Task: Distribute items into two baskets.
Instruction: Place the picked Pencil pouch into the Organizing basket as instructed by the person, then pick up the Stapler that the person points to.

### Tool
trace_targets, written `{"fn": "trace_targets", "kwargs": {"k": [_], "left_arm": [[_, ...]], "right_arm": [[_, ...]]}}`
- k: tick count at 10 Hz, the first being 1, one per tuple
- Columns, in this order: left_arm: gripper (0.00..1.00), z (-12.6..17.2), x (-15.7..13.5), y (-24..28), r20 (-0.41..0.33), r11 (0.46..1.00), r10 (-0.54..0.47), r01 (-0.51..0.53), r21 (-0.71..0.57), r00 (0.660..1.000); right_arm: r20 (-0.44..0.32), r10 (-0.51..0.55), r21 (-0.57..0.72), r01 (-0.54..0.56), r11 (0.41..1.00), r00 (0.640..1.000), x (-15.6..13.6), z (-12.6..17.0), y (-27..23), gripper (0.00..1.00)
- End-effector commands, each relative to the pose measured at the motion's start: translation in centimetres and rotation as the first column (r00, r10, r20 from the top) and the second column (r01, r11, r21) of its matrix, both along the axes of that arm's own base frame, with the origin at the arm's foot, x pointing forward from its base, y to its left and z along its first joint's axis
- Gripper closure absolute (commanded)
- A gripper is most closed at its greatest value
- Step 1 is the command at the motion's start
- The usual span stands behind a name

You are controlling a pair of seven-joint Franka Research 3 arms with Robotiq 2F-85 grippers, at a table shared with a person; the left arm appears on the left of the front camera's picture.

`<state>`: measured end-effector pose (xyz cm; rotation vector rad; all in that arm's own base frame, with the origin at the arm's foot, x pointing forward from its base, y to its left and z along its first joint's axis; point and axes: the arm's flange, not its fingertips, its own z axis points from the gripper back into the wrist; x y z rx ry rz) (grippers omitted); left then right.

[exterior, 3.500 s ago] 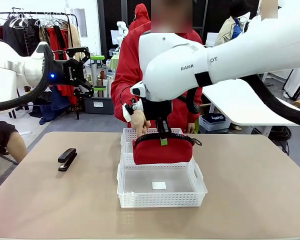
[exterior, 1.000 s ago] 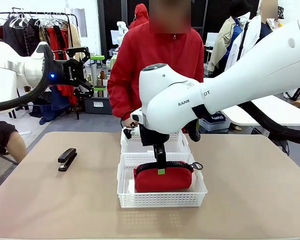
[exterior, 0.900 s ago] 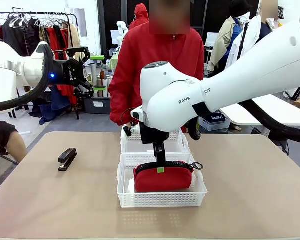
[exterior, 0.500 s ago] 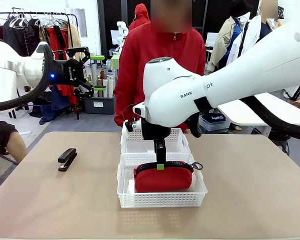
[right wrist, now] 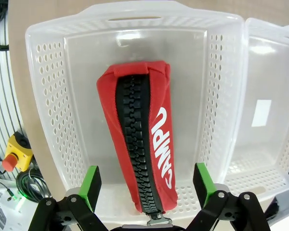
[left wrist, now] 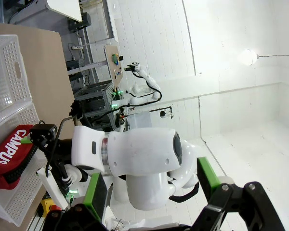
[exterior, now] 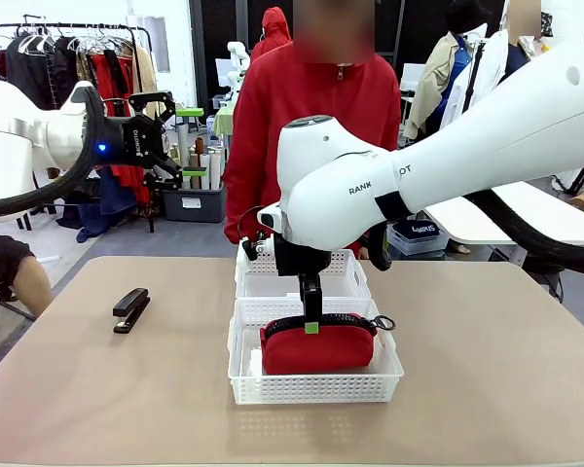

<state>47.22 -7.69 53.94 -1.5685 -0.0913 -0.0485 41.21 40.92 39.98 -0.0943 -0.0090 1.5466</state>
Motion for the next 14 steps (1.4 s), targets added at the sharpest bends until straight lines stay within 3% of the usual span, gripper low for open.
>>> {"fn": "trace_targets", "kwargs": {"k": [1, 9, 12, 14], "left_arm": [[0.00, 0.3, -0.1, 0.1, -0.002, 1.000, 0.002, -0.002, -0.005, 1.000], [0.00, 0.3, -0.1, 0.1, -0.002, 1.000, 0.002, -0.002, -0.005, 1.000], [0.00, 0.3, -0.1, 0.1, -0.002, 1.000, 0.002, -0.002, -0.005, 1.000], [0.00, 0.3, -0.1, 0.1, -0.002, 1.000, 0.002, -0.002, -0.005, 1.000]], "right_arm": [[0.011, 0.004, -0.004, -0.004, 1.000, 1.000, -0.2, 0.3, 0.0, 0.00], [0.000, 0.000, 0.000, 0.000, 1.000, 1.000, 0.0, 0.0, 0.0, 0.00], [-0.106, -0.220, 0.157, 0.235, 0.959, 0.970, 2.1, 5.5, -3.1, 0.00], [-0.193, -0.411, 0.195, 0.445, 0.874, 0.891, 3.3, 8.6, -6.3, 0.00]]}}
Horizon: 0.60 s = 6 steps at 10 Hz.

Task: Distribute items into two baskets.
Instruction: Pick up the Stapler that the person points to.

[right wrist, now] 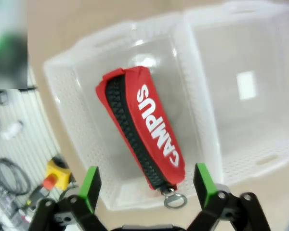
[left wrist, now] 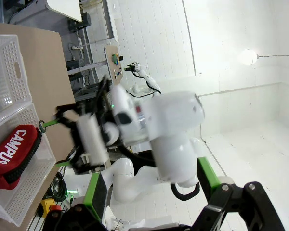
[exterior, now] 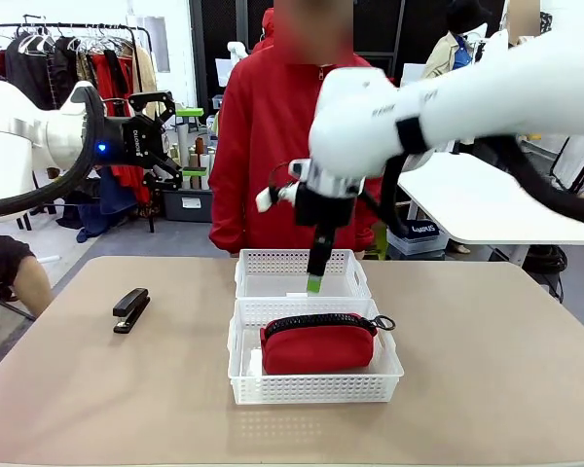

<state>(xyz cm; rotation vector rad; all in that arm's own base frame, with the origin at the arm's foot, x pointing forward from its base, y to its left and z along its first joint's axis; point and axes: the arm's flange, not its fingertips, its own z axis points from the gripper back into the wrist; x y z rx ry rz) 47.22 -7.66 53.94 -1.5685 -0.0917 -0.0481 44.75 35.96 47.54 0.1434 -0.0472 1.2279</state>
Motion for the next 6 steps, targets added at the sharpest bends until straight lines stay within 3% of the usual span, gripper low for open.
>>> {"fn": "trace_targets", "kwargs": {"k": [1, 2, 3, 6], "left_arm": [[0.00, 0.3, -0.1, 0.1, -0.002, 1.000, 0.002, -0.002, -0.005, 1.000], [0.00, 0.3, -0.1, 0.1, -0.002, 1.000, 0.002, -0.002, -0.005, 1.000], [0.00, 0.3, -0.1, 0.1, -0.002, 1.000, 0.002, -0.002, -0.005, 1.000], [0.00, 0.3, -0.1, 0.1, -0.002, 1.000, 0.002, -0.002, -0.005, 1.000]], "right_arm": [[-0.055, -0.201, 0.070, 0.205, 0.976, 0.978, 0.1, 2.7, -3.2, 0.00], [-0.141, -0.292, 0.104, 0.307, 0.946, 0.946, 0.1, 4.0, -5.0, 0.00], [-0.180, -0.394, 0.119, 0.418, 0.901, 0.901, -0.1, 5.4, -7.2, 0.00], [-0.304, -0.552, 0.191, 0.617, 0.763, 0.777, -0.9, 7.2, -13.3, 0.00]]}}
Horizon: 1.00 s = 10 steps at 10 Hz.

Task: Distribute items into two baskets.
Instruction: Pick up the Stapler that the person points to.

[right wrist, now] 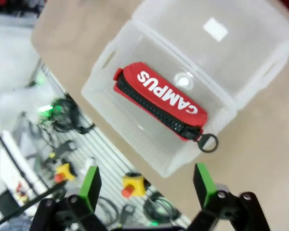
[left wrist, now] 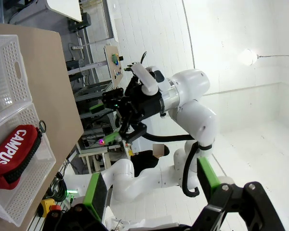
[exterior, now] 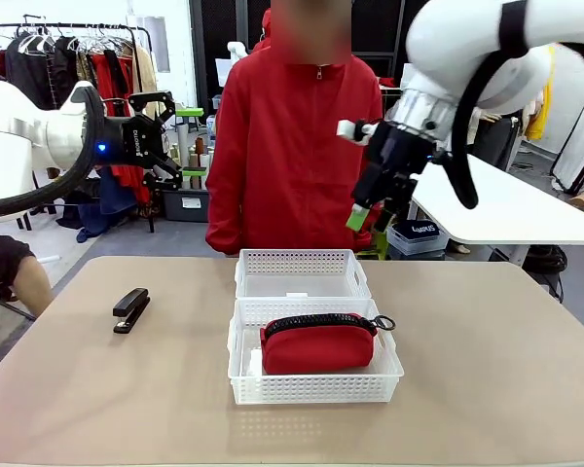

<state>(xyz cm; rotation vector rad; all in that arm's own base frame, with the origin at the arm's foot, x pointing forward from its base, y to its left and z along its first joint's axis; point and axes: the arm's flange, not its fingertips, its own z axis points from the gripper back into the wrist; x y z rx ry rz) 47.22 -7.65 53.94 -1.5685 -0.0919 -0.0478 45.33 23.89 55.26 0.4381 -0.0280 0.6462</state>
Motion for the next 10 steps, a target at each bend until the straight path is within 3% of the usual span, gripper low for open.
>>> {"fn": "trace_targets", "kwargs": {"k": [1, 5, 6, 7, 10], "left_arm": [[0.00, 0.3, -0.1, 0.1, -0.002, 1.000, 0.001, -0.001, -0.005, 1.000], [0.00, 0.3, -0.1, 0.1, -0.002, 1.000, 0.001, -0.001, -0.005, 1.000], [0.00, 0.3, -0.1, 0.1, -0.002, 1.000, 0.001, -0.001, -0.005, 1.000], [0.00, 0.3, -0.1, 0.1, -0.002, 1.000, 0.001, -0.001, -0.005, 1.000], [0.00, 0.3, -0.1, 0.1, -0.002, 1.000, 0.001, -0.001, -0.005, 1.000]], "right_arm": [[-0.015, -0.155, 0.064, 0.156, 0.986, 0.988, -1.9, -0.4, -2.6, 0.00], [-0.057, -0.306, 0.082, 0.310, 0.947, 0.950, -2.4, -0.6, -6.3, 0.00], [0.037, -0.247, 0.006, 0.247, 0.969, 0.968, -2.4, -0.8, -5.8, 0.00], [-0.044, -0.253, 0.057, 0.255, 0.965, 0.967, -1.9, -0.3, -6.3, 0.00], [-0.044, -0.253, 0.057, 0.255, 0.965, 0.967, -1.9, -0.3, -6.3, 0.00]]}}
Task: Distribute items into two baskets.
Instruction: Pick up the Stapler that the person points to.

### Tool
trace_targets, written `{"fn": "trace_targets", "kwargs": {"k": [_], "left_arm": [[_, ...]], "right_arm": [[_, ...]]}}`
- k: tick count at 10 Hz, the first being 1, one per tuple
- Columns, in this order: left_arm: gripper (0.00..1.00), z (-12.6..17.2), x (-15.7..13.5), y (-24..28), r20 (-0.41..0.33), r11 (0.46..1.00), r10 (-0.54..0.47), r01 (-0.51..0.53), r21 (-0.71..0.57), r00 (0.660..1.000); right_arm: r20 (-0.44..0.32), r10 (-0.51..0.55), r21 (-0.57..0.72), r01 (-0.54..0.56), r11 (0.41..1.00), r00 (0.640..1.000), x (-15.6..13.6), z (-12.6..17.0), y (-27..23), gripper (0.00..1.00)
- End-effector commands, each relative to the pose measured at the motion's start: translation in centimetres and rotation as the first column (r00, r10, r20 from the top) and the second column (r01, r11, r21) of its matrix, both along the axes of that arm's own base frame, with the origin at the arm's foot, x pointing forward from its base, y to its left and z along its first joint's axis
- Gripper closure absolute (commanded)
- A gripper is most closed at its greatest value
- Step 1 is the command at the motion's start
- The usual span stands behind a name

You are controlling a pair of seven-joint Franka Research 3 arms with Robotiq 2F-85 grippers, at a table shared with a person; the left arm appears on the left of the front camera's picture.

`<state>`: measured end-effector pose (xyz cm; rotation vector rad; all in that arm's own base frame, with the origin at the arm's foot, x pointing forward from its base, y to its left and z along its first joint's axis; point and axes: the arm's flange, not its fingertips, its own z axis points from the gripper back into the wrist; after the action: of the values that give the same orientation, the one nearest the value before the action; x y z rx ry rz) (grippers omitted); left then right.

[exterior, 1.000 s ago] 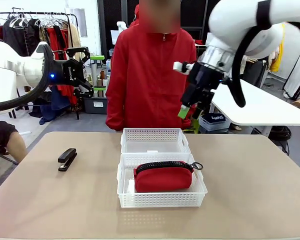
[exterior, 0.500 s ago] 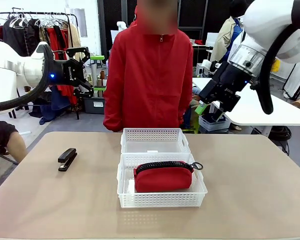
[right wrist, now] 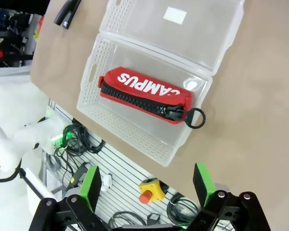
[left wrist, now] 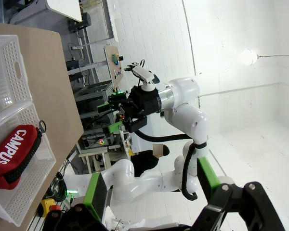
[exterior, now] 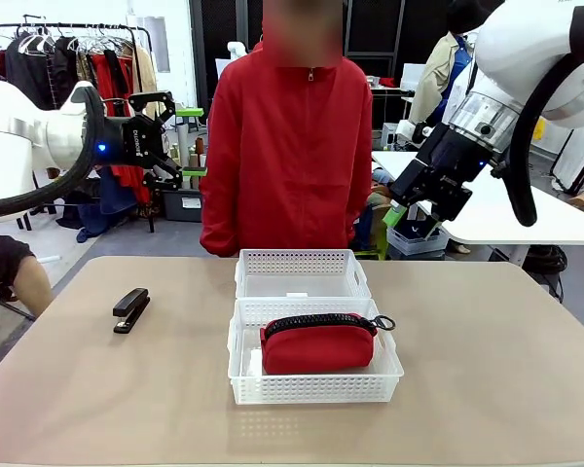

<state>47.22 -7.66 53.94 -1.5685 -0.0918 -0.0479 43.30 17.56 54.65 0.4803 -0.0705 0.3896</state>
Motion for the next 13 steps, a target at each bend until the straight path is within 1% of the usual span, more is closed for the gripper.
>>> {"fn": "trace_targets", "kwargs": {"k": [1, 2, 3, 5, 6, 7, 8, 9, 10, 11, 12, 13], "left_arm": [[0.00, 0.3, -0.1, 0.1, -0.002, 1.000, 0.002, -0.002, -0.005, 1.000], [0.00, 0.3, -0.1, 0.1, -0.002, 1.000, 0.002, -0.002, -0.005, 1.000], [0.00, 0.3, -0.1, 0.1, -0.002, 1.000, 0.002, -0.002, -0.005, 1.000], [0.00, 0.3, -0.1, 0.1, -0.002, 1.000, 0.002, -0.002, -0.005, 1.000], [0.00, 0.3, -0.1, 0.1, -0.002, 1.000, 0.002, -0.002, -0.005, 1.000], [0.00, 0.3, -0.1, 0.1, -0.002, 1.000, 0.002, -0.002, -0.005, 1.000], [0.00, 0.3, -0.1, 0.1, -0.002, 1.000, 0.002, -0.002, -0.005, 1.000], [0.00, 0.3, -0.1, 0.1, -0.002, 1.000, 0.002, -0.002, -0.005, 1.000], [0.00, 0.3, -0.1, 0.1, -0.002, 1.000, 0.002, -0.002, -0.005, 1.000], [0.00, 0.3, -0.1, 0.1, -0.002, 1.000, 0.002, -0.002, -0.005, 1.000], [0.00, 0.3, -0.1, 0.1, -0.002, 1.000, 0.002, -0.002, -0.005, 1.000], [0.00, 0.3, -0.1, 0.1, -0.002, 1.000, 0.002, -0.002, -0.005, 1.000]], "right_arm": [[0.002, -0.001, 0.000, 0.001, 1.000, 1.000, 0.0, 0.0, 0.0, 0.00], [-0.150, -0.040, 0.148, 0.062, 0.987, 0.988, 1.0, 0.9, -1.6, 0.00], [-0.182, -0.134, 0.203, 0.170, 0.964, 0.974, 1.5, 2.0, -3.9, 0.00], [-0.231, -0.227, 0.296, 0.290, 0.910, 0.946, 1.4, 3.2, -6.9, 0.00], [-0.241, -0.278, 0.356, 0.351, 0.866, 0.930, 1.5, 4.2, -8.9, 0.00], [-0.255, -0.307, 0.447, 0.393, 0.803, 0.917, 1.3, 4.8, -11.0, 0.00], [-0.291, -0.337, 0.509, 0.443, 0.738, 0.895, 1.8, 5.2, -12.9, 0.00], [-0.334, -0.313, 0.583, 0.456, 0.672, 0.889, 2.4, 5.2, -14.4, 0.00], [-0.366, -0.313, 0.641, 0.481, 0.598, 0.877, 3.0, 4.8, -15.6, 0.00], [-0.357, -0.323, 0.659, 0.482, 0.578, 0.876, 3.6, 4.9, -16.3, 0.00], [-0.315, -0.308, 0.694, 0.439, 0.570, 0.898, 3.8, 5.1, -17.0, 0.00], [-0.293, -0.239, 0.746, 0.378, 0.549, 0.926, 4.3, 5.1, -17.8, 0.00]]}}
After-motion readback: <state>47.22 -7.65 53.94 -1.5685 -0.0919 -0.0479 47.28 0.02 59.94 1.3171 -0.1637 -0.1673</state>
